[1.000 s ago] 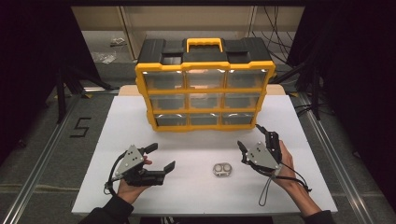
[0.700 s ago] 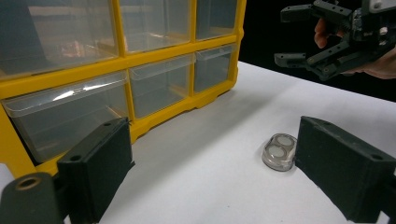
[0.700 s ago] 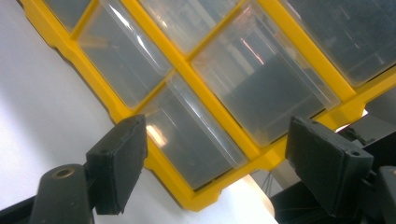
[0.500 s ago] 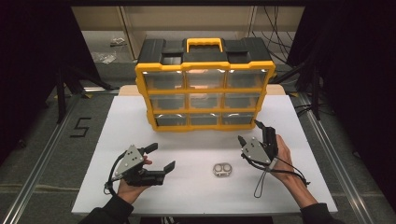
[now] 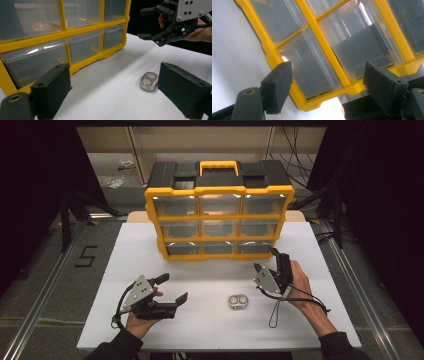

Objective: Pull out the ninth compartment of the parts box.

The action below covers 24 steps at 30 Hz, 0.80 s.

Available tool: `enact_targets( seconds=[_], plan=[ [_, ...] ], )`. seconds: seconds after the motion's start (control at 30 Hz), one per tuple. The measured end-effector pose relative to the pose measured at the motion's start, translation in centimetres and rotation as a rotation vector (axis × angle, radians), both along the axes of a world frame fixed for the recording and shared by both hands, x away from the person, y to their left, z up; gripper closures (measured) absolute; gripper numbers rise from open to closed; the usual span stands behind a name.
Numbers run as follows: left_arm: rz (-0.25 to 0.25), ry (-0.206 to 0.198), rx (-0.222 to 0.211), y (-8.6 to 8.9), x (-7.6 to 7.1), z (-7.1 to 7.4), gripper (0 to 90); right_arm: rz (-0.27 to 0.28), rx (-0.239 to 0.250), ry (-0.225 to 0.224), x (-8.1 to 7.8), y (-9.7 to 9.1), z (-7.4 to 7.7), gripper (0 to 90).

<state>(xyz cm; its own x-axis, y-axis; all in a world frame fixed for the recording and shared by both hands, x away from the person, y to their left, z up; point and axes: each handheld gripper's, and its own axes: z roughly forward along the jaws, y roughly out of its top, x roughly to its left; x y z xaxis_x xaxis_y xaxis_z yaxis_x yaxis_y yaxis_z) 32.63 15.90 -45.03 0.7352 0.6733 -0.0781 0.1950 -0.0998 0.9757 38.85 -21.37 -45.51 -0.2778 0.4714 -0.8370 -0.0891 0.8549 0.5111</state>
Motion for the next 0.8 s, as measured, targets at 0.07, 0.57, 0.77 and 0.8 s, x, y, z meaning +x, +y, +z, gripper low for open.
enact_targets(
  seconds=[0.07, 0.57, 0.77, 0.8],
  plan=[
    [-0.001, -0.001, 0.0, 0.0, 0.0, 0.0, 10.7, -0.001, -0.013, -0.008, 0.1, 0.0, -0.1, 24.7],
    [-0.005, 0.001, -0.004, 0.0, 0.0, 0.0, 10.8, -0.006, -0.158, -0.059, 2.1, 0.5, -1.2, 27.0],
    [-0.007, 0.002, -0.004, 0.0, 0.0, 0.0, 10.9, -0.006, -0.197, -0.073, 2.7, 0.6, -1.4, 28.7],
    [-0.007, 0.001, -0.004, 0.0, 0.0, 0.0, 10.8, -0.005, -0.217, -0.087, 2.9, 0.6, -1.4, 28.7]
  ],
)
